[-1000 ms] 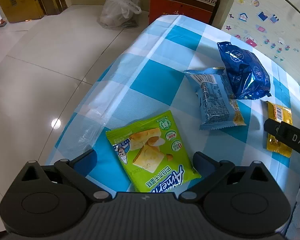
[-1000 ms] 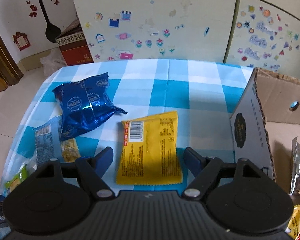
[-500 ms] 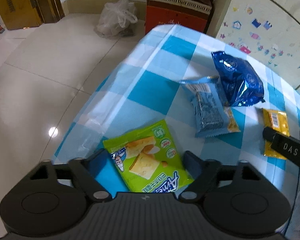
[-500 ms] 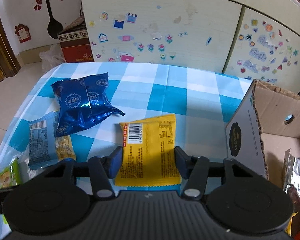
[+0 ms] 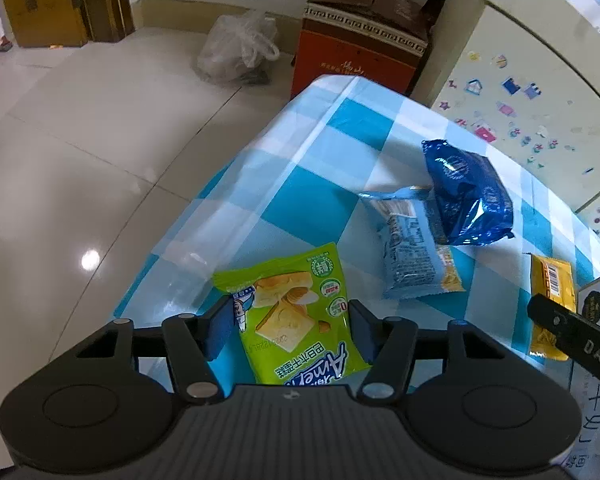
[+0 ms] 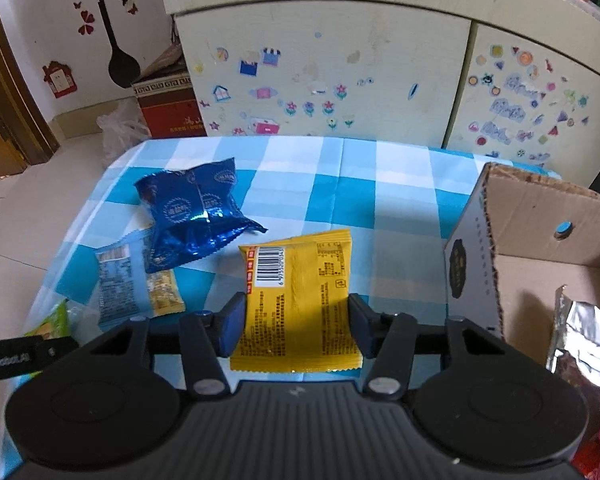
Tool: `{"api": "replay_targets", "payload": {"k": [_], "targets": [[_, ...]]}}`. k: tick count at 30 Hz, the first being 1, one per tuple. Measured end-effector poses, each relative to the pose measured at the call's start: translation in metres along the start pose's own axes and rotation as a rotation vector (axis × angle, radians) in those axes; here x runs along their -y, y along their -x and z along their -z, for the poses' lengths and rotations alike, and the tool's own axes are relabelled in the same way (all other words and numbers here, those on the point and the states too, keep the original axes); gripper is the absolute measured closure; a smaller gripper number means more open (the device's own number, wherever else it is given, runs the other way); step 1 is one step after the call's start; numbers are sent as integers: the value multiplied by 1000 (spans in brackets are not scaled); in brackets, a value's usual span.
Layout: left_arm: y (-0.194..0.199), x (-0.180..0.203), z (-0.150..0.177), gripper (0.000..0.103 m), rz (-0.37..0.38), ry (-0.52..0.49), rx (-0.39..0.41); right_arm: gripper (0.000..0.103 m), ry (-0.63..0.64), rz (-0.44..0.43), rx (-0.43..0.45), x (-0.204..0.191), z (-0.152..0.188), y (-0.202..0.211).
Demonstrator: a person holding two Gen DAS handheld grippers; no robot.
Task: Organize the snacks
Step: 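Lift both packets and carry them over the cardboard box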
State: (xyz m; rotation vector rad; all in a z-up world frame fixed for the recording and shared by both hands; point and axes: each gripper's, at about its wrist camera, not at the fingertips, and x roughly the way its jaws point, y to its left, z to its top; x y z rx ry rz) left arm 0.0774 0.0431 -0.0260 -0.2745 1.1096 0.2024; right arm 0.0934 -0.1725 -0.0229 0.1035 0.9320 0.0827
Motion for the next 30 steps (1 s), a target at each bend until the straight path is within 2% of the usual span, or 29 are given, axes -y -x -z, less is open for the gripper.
{"api": "replay_targets", "payload": {"k": [23, 30], "targets": [[29, 7, 6, 38, 55, -49, 74, 49, -8, -76, 77, 20, 21, 101], [38, 14, 7, 38, 68, -53, 92, 49, -43, -94, 100, 28, 17, 108]]}}
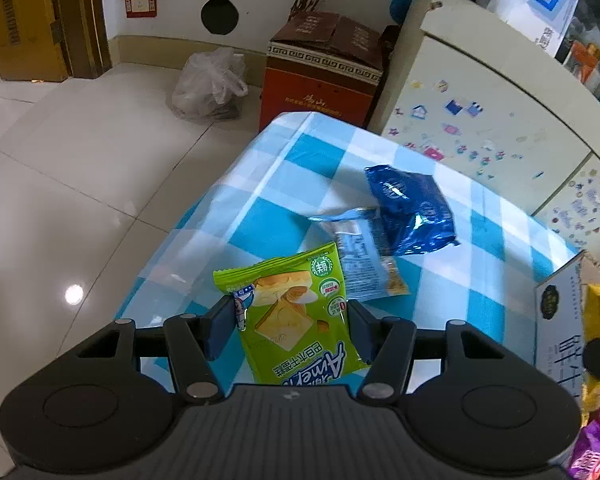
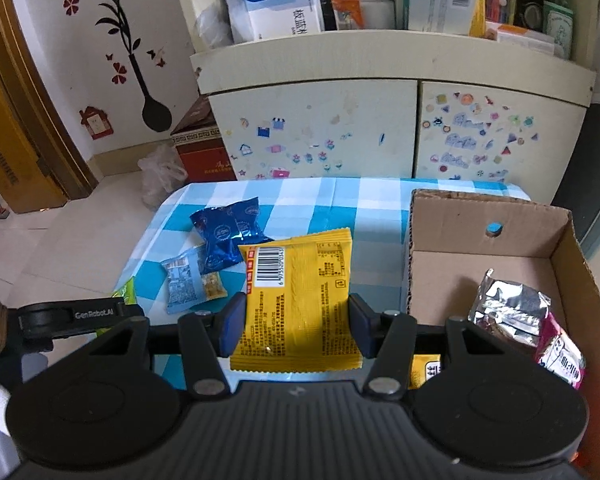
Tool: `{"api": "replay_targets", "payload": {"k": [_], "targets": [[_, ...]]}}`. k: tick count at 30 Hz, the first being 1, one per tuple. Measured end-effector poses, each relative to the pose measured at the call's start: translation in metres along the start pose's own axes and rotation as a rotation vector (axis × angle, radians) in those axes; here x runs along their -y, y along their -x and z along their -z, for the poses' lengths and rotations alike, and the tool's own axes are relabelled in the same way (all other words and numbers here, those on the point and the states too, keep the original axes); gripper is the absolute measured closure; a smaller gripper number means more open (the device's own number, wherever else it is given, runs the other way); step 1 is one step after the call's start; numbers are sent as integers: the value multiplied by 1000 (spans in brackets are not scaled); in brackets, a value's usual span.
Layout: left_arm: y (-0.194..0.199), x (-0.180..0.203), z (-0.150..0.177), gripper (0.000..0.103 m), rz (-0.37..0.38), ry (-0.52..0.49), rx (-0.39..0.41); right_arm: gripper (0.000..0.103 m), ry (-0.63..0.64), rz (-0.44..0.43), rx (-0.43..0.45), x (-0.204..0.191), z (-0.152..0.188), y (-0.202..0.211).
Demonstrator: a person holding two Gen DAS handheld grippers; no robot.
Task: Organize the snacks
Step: 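Lift both packets and carry them over the cardboard box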
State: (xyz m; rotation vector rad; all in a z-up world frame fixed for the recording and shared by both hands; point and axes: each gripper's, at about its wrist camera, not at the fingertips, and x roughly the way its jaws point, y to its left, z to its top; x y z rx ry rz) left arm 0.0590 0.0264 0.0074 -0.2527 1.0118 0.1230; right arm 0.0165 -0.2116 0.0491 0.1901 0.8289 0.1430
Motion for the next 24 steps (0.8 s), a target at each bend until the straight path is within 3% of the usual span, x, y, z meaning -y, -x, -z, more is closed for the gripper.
{"api": "replay_targets", "payload": {"k": [10, 24], "targets": [[27, 33, -1, 38, 89, -60, 61, 49, -36, -8, 70, 13, -11, 20], [64, 92, 17, 38, 272, -273, 184, 49, -141, 48, 214, 64, -29, 68]]}}
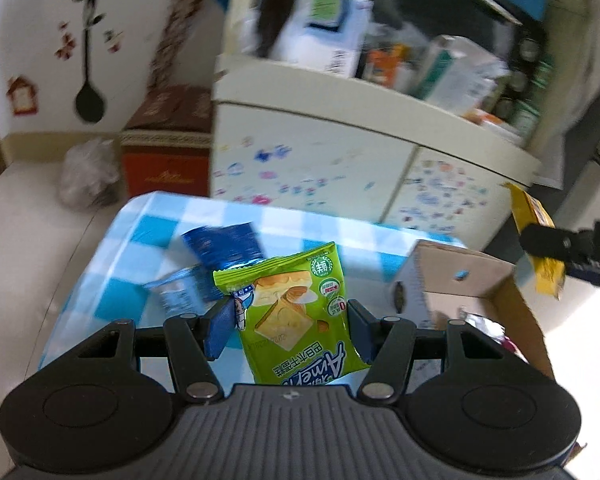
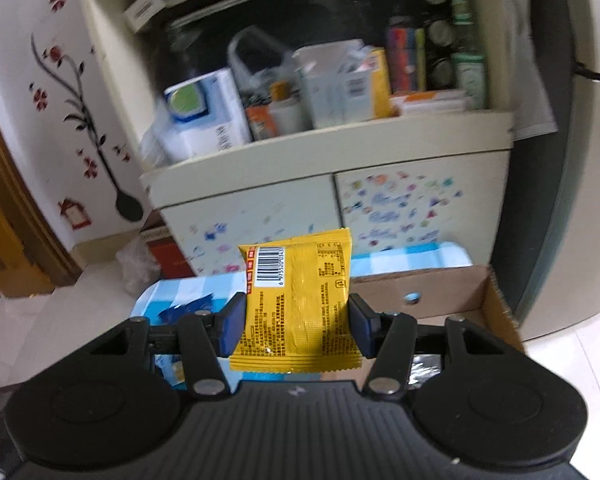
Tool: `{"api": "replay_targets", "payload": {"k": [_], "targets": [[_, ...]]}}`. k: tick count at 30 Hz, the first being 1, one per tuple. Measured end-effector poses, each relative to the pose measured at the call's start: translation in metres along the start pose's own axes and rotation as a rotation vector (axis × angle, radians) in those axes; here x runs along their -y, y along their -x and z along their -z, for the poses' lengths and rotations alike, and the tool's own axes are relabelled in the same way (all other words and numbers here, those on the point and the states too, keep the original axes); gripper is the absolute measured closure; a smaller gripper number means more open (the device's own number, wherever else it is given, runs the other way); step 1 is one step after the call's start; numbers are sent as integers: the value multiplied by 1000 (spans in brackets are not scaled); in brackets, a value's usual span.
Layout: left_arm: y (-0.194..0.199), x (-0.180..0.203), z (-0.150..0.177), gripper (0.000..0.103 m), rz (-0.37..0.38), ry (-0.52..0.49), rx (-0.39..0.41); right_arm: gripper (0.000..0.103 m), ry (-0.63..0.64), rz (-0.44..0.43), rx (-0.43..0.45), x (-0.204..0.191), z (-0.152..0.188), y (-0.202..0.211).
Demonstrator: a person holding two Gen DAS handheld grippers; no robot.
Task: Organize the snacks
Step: 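Lift both packets and carry them over the cardboard box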
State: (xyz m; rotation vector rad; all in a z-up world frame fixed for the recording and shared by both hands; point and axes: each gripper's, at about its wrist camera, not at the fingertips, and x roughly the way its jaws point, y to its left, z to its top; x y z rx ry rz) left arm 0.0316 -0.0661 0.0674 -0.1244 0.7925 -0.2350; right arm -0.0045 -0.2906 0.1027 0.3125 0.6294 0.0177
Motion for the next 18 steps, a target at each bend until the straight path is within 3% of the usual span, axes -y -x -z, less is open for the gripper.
{"api": "replay_targets", "payload": {"k": [12, 18], "targets": [[6, 44, 12, 38, 206, -125, 54, 49, -78, 38, 62, 49, -13, 30], [4, 64, 20, 38, 264, -182, 58, 49, -88, 46, 63, 57, -13, 34]]}}
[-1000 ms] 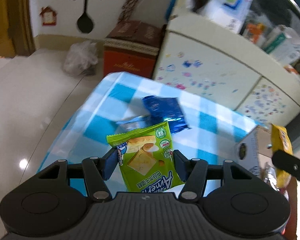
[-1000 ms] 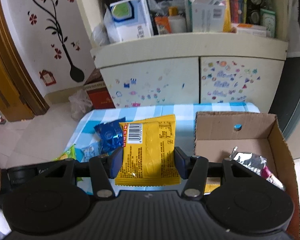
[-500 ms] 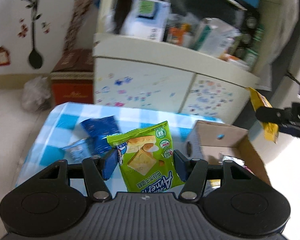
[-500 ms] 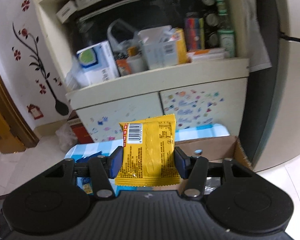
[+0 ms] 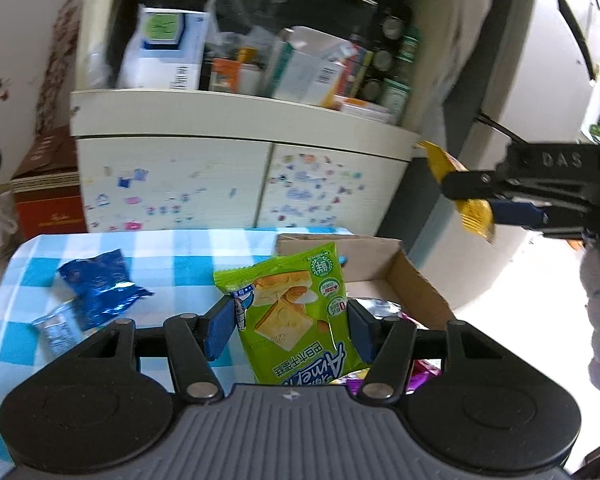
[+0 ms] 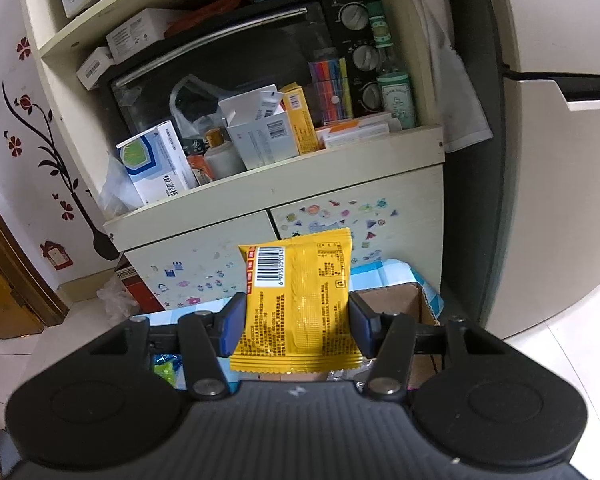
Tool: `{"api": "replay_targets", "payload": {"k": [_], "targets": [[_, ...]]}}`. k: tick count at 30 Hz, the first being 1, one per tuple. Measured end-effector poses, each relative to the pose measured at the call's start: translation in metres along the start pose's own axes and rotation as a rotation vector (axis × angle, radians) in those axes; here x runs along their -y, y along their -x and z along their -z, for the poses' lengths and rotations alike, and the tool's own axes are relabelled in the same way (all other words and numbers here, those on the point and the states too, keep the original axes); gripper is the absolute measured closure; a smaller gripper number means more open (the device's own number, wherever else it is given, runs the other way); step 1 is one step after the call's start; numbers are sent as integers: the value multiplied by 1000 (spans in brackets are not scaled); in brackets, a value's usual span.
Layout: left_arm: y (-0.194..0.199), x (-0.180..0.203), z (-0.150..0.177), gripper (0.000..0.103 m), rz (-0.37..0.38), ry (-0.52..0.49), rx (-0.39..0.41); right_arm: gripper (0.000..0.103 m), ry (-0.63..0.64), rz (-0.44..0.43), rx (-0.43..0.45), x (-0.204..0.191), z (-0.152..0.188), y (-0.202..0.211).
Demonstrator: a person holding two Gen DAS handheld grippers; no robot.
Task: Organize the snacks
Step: 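Lift both packets and carry them over the cardboard box, then open both grippers to drop the green and yellow packets into the box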
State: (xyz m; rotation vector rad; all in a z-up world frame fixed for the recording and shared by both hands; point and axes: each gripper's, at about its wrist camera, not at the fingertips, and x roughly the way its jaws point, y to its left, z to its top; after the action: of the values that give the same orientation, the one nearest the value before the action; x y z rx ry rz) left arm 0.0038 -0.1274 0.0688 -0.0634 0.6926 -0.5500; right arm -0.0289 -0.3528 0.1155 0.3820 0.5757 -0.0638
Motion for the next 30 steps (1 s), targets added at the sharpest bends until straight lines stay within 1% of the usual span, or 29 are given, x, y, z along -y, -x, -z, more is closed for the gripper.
{"api": "replay_targets", "payload": {"k": [5, 12, 17, 22, 30], "targets": [[-11, 14, 3, 38, 28, -36, -6, 49, -10, 5, -15, 4, 1, 0], [-23, 29, 2, 38, 82, -55, -1, 49, -43, 25, -49, 14, 4, -5], [-33, 39, 3, 38, 109, -63, -12, 49, -59, 43, -63, 20, 5, -9], [-43, 45, 4, 38, 120, -72, -25, 49, -60, 47, -72, 22, 6, -12], [-57, 52, 7, 38, 113, -93, -66, 49, -85, 70, -100, 27, 8, -22]]}}
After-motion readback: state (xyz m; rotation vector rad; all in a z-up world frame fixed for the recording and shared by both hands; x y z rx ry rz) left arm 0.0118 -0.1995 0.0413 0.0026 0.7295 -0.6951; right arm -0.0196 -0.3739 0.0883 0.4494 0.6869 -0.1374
